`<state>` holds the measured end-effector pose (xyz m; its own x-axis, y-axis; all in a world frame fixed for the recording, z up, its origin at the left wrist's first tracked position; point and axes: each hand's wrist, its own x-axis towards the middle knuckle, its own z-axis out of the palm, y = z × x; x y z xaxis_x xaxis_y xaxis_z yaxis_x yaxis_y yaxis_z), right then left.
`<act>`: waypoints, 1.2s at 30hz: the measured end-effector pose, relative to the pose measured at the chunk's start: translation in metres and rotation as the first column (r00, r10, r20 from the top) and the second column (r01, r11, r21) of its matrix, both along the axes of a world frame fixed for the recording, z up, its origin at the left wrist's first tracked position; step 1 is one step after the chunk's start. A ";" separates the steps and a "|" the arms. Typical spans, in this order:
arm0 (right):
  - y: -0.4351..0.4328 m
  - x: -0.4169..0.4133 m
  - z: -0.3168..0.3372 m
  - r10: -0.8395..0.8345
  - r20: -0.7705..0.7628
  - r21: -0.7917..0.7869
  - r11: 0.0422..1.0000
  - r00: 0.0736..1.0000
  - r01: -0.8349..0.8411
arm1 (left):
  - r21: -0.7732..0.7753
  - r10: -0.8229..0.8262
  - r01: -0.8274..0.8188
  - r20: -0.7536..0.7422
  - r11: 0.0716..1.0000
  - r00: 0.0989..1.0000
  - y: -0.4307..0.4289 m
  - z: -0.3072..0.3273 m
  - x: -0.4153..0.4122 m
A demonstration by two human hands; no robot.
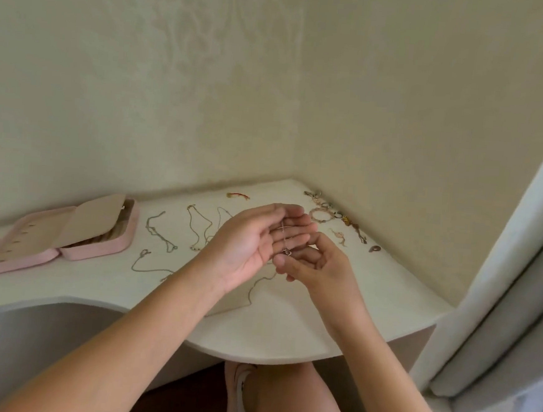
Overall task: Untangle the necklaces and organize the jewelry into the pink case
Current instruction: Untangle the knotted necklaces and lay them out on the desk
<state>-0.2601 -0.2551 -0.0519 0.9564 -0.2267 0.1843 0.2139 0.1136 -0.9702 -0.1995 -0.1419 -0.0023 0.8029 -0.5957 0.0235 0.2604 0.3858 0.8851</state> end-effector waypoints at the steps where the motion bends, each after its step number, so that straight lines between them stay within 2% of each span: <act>1: 0.000 -0.003 -0.001 -0.007 0.009 0.025 1.000 1.000 0.006 | 0.001 0.004 -0.004 0.010 1.000 1.000 -0.002 0.000 -0.002; 5: -0.003 -0.010 0.000 -0.076 0.056 0.090 0.993 0.996 0.071 | -0.034 0.036 -0.036 -0.006 0.999 0.999 -0.005 0.000 -0.006; 9: -0.001 -0.017 0.002 -0.144 0.147 0.089 0.987 0.979 0.132 | -0.101 0.030 -0.042 -0.122 0.994 0.992 -0.005 0.002 -0.008; 14: 0.009 -0.020 0.004 -0.220 0.255 -0.077 0.966 0.942 0.246 | -0.188 -0.032 -0.018 -0.261 0.982 0.965 -0.001 0.006 -0.013; 18: 0.013 -0.023 0.005 -0.250 0.418 -0.246 0.894 0.873 0.374 | -0.197 -0.034 -0.020 -0.262 0.980 0.964 0.003 0.009 -0.017; 21: 0.014 -0.022 0.006 -0.258 0.486 -0.280 0.859 0.835 0.429 | -0.192 -0.031 -0.016 -0.238 0.981 0.971 0.005 0.011 -0.019; 28: 0.013 -0.022 0.007 -0.228 0.443 -0.214 0.912 0.867 0.349 | -0.177 0.002 -0.037 -0.190 0.983 0.982 0.006 0.008 -0.023; 36: 0.009 -0.021 0.010 -0.204 0.405 -0.296 0.893 0.891 0.339 | -0.175 0.012 -0.052 -0.223 0.983 0.975 0.009 0.006 -0.021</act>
